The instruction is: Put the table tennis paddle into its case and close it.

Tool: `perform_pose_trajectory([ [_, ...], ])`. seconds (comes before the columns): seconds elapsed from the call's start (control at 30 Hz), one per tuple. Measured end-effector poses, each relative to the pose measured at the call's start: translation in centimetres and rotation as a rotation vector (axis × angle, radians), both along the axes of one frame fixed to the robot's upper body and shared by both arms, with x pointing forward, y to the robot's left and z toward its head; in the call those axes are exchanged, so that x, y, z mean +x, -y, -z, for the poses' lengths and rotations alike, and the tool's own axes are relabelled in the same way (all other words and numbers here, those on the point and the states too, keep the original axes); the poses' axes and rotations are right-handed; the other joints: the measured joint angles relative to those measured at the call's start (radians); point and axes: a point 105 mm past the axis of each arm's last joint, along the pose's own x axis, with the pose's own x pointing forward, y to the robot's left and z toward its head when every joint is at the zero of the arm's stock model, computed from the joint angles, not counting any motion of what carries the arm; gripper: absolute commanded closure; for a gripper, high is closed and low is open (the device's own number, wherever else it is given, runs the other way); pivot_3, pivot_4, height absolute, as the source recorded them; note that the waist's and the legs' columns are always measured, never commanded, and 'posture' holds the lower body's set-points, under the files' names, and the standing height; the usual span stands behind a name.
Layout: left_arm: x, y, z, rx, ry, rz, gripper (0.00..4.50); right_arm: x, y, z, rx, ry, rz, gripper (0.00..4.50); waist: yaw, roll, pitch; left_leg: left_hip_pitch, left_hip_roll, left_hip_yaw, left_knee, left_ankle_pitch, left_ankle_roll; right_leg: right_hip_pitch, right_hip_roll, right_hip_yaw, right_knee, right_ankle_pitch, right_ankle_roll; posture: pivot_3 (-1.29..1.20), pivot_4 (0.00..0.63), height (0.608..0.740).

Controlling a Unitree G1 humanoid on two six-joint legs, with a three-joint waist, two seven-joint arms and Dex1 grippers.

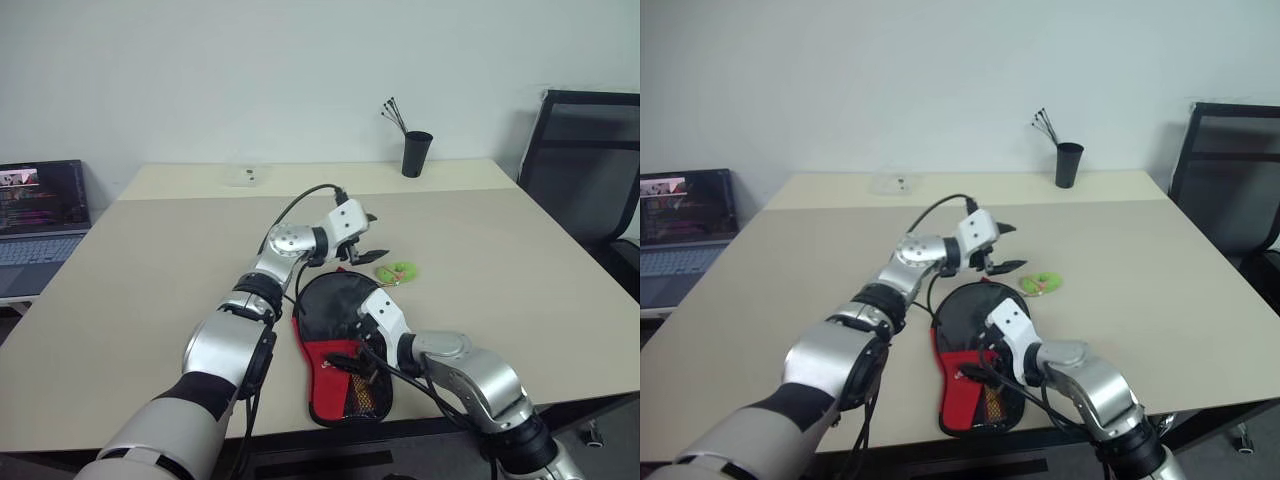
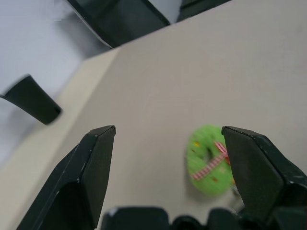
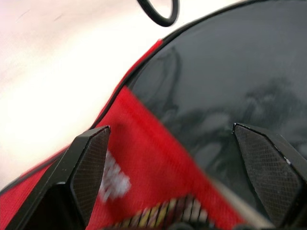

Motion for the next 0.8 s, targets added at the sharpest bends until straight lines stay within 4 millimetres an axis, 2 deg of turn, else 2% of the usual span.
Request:
perform_pose_trajectory([
  [0.1, -0.5, -1.5, 0.7, -0.033, -0.079, 0.018, 0.65, -0.2, 0.9, -0.8, 0.022, -0.006, 0.014, 0.00, 0.000, 0.000, 0.000, -0.006, 0.000, 0.000, 0.002, 0.000, 0.000, -0.006, 0.001, 0.000, 0.003, 0.000, 0.000, 0.00, 0.150, 0.740],
  [0.2, -1.5, -3.1, 1.9, -0.044, -0.160, 0.052, 0.65, -0.2, 2.7, -2.7, 0.043, 0.030, 0.027, 0.00, -0.001, 0.000, 0.000, -0.010, 0.000, -0.001, 0.003, 0.000, 0.000, -0.010, 0.001, 0.000, 0.003, 0.000, 0.000, 0.00, 0.150, 0.740],
  [0.33, -3.6, -6.4, 5.7, -0.006, -0.292, 0.037, 0.65, 0.9, 7.2, -3.9, -0.004, 0.065, 0.120, 0.00, -0.001, 0.001, 0.001, -0.010, 0.001, -0.001, 0.003, 0.000, 0.000, -0.010, 0.001, 0.000, 0.003, 0.000, 0.000, 0.00, 0.150, 0.740],
  [0.4, -4.3, -7.4, 7.0, -0.001, -0.337, 0.006, 0.65, 2.3, 9.2, -4.2, -0.010, 0.067, 0.191, 0.00, 0.000, 0.001, 0.001, -0.010, 0.001, -0.001, 0.003, 0.000, 0.000, -0.010, 0.001, 0.000, 0.004, 0.000, 0.000, 0.00, 0.150, 0.740],
  [0.5, -4.7, -6.8, 7.0, -0.016, -0.340, 0.009, 0.65, 5.1, 10.6, -5.5, 0.011, 0.108, 0.283, 0.00, 0.002, 0.001, 0.001, -0.009, 0.001, -0.001, 0.005, 0.000, 0.000, -0.009, 0.001, 0.000, 0.005, 0.000, 0.000, 0.00, 0.150, 0.740],
  [0.63, -4.8, -5.5, 6.1, -0.031, -0.318, 0.020, 0.65, 9.0, 10.5, -6.8, 0.057, 0.171, 0.369, 0.00, 0.000, 0.001, 0.001, -0.010, 0.001, -0.001, 0.004, 0.000, 0.000, -0.010, 0.002, 0.001, 0.005, 0.000, 0.000, 0.00, 0.150, 0.740],
  [0.8, -5.0, -5.0, 6.4, -0.028, -0.321, 0.018, 0.65, 12.7, 9.9, -5.0, 0.057, 0.164, 0.465, 0.00, -0.001, 0.002, 0.002, -0.011, 0.001, 0.000, 0.003, 0.000, 0.001, -0.011, 0.003, 0.002, 0.004, 0.000, 0.000, 0.00, 0.150, 0.740],
])
